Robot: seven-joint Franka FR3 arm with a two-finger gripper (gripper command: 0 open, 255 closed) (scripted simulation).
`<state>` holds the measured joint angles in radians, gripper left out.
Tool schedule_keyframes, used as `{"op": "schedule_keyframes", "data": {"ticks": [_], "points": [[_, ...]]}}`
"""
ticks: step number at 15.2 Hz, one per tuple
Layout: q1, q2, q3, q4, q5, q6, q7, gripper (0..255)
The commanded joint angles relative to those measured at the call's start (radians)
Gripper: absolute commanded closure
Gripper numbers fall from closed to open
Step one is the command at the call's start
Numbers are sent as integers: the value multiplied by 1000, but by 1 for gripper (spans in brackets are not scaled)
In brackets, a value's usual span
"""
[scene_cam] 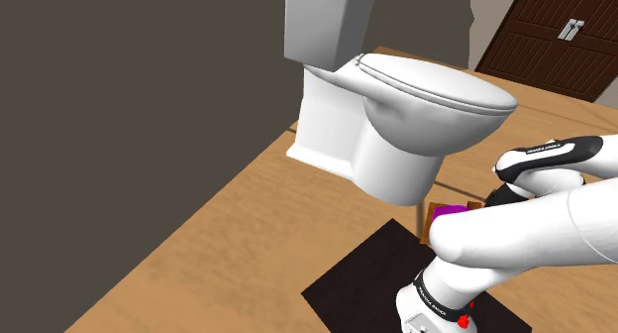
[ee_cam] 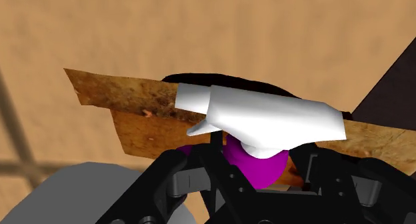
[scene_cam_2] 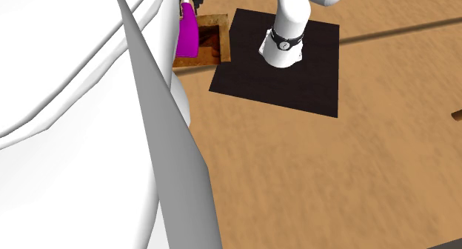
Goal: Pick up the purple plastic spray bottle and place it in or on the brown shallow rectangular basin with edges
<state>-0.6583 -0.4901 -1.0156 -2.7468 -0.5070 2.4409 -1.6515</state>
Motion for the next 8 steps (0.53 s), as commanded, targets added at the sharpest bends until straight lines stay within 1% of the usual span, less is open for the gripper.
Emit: {"op": "schedule_keyframes", "data": {"ticks": [1, 4, 8], "points": [[22, 34, -31, -9, 5, 44, -10, 255], [61, 83, -80, -19, 21, 105, -27, 255], [61, 83, -80, -19, 21, 105, -27, 255]]}}
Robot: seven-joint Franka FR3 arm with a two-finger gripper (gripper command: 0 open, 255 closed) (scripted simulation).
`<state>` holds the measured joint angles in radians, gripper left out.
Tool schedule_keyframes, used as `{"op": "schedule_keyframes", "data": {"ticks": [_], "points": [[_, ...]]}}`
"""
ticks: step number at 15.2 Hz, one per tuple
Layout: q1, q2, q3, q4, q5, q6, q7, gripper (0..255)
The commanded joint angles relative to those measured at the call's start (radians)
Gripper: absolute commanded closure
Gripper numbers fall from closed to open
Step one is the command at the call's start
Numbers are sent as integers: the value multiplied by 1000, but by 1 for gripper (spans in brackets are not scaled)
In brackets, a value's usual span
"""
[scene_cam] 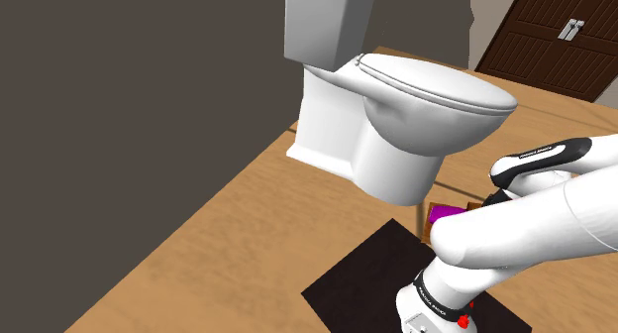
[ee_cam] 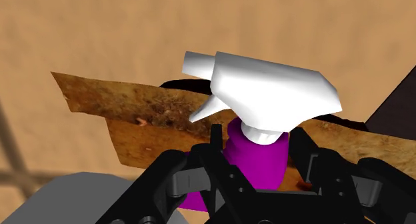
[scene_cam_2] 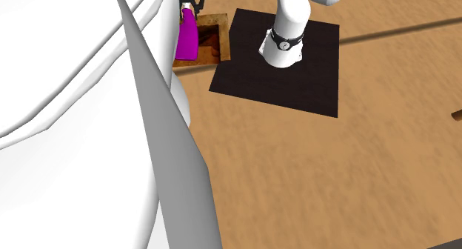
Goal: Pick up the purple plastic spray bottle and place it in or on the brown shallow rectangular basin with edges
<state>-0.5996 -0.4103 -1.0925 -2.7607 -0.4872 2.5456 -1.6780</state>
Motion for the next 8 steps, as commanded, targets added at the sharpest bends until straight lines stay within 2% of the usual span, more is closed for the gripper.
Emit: {"op": "schedule_keyframes", "data": {"ticks": [1, 4, 5, 8], "points": [[3, 4, -3, -5, 2, 0, -1, 255], [3, 4, -3, -5, 2, 0, -1, 255], [0, 3, -2, -7, 0, 0, 0, 0], [1, 4, -1, -9, -1, 3, 2, 0]]}}
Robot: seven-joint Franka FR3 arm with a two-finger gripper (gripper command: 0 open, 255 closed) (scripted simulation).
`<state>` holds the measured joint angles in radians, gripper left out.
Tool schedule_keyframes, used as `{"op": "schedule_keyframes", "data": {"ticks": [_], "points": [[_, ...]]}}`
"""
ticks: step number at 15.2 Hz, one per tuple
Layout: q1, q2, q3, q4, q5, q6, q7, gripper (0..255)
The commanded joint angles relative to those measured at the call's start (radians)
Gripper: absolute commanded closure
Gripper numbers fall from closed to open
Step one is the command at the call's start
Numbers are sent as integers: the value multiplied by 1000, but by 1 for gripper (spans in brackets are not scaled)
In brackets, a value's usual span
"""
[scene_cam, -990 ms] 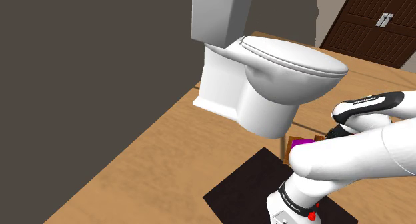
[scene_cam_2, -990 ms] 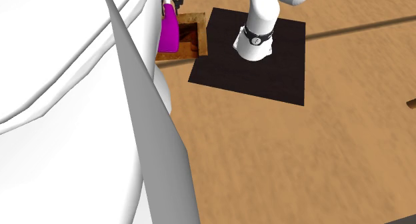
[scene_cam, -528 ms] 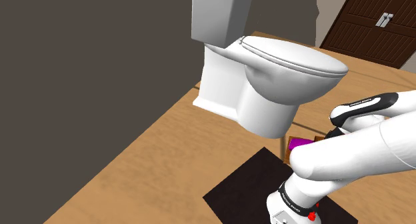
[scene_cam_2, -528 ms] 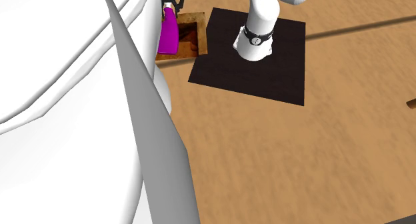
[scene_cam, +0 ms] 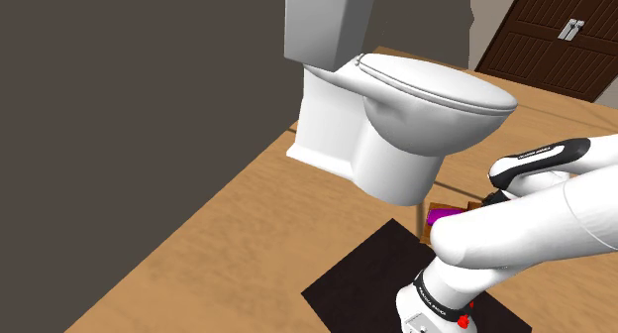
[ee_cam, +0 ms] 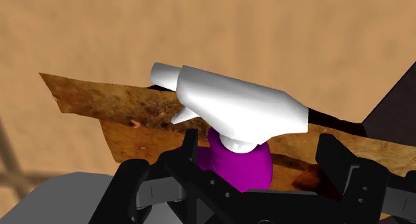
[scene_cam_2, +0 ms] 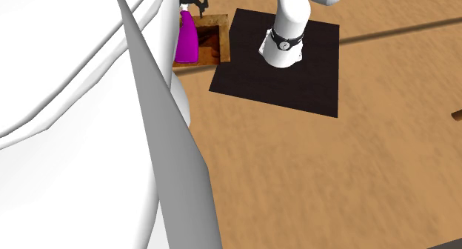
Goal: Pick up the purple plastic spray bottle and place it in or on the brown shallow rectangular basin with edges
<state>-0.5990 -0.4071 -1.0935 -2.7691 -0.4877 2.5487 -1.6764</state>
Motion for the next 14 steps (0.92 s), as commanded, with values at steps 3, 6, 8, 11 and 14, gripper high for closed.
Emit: {"op": "schedule_keyframes", "data": {"ticks": [3, 6, 8, 11, 14], "points": [[-37, -46, 41, 11, -15, -58, 12, 0], [-110, -158, 137, 40, -30, -201, 33, 0], [-110, -158, 137, 40, -30, -201, 33, 0], [-110, -158, 137, 40, -30, -201, 33, 0], [-110, -158, 137, 40, -30, -201, 33, 0]]}}
